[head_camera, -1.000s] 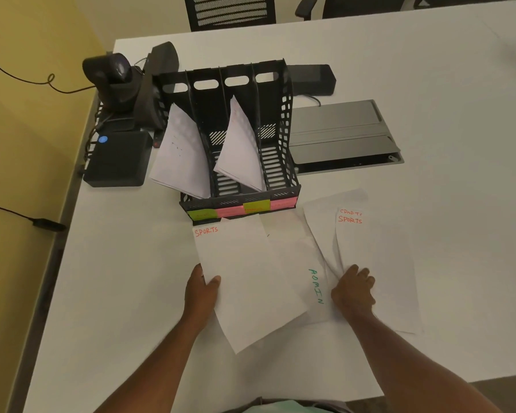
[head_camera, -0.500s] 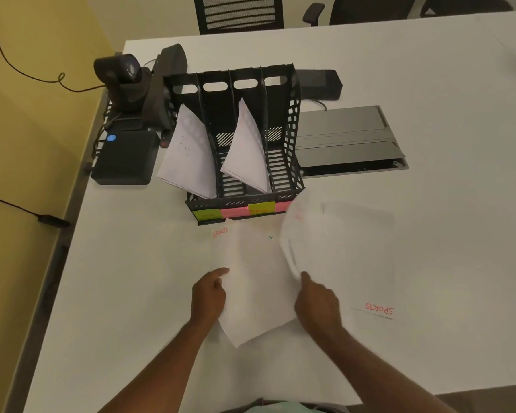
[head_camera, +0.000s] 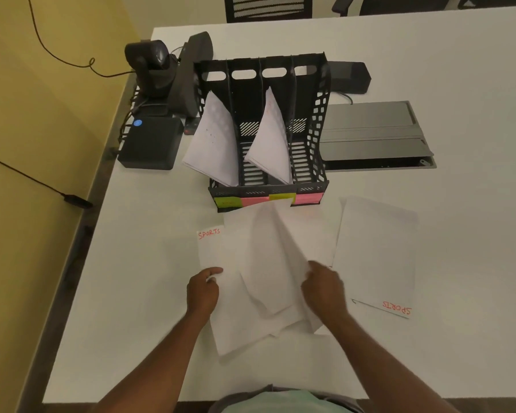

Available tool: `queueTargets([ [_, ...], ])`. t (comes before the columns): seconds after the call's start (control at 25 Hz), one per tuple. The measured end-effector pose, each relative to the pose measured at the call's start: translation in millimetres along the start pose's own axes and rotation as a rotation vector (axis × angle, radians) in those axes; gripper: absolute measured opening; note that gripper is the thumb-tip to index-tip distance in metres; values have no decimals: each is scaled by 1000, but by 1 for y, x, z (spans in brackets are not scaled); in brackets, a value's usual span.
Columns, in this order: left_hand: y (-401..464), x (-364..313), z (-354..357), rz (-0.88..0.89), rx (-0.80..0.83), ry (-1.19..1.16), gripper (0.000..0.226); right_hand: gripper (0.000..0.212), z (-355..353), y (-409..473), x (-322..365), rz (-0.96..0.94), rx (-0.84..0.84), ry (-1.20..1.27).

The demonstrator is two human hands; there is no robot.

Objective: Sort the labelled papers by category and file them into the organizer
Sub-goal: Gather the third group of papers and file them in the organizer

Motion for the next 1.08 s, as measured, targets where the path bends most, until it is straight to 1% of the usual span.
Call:
queueTargets([
  [0.08, 3, 3, -11, -19, -45, -9, 42, 25, -38, 3, 10, 7, -90, 8],
  [0.16, 5, 6, -22, -47, -113, -4, 42, 24, -64, 4, 24, -28, -133, 0],
  [0.28, 8, 6, -39, -70, -199, 9, 33, 20, -82, 5, 36, -70, -169, -46],
  [0.4, 13, 9, -60, -67, -254, 31, 20, 23, -90, 10, 35, -69, -232, -48],
  [0.48, 17, 11, -74, -38, -251, -6, 18, 25, -90, 10, 35, -76, -239, -27],
  [0.56, 17, 11, -88, -15, -216, -101, 22, 26, -80, 5, 41, -106, -209, 0],
  [0.64, 15, 11, -98, -16, -153, -195, 24, 26, -63, -1, 48, -145, -176, 9],
  [0.72, 14, 7, -106, -9, -93, -210, 24, 28, -49, -7, 53, -167, -151, 26],
  [0.8, 15, 5, -121, 16, -129, -181, 25, 30, -41, -9, 55, -168, -149, 39],
  [0.88, 20, 5, -144, 45, -221, -174, 28, 31, -38, -8, 53, -159, -151, 41],
  [0.92, 23, 5, -155, 51, -254, -207, 31, 31, -37, -6, 51, -150, -146, 35],
  [1.0, 30, 6, -172, 67, -259, -308, 37, 31, -37, -4, 49, -158, -143, 23],
  [1.08, 32, -9, -174, 134, -197, -311, 38, 32, -39, -5, 53, -182, -162, 34],
])
Point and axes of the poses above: each hand's wrist, its own y-axis towards the middle knuckle, its own z-axis out of the palm, x = y × z, the point moved 7 cm from there along y, towards the middle knuckle, and after that the axes turned 10 degrees about y, right-handed, at the moved point
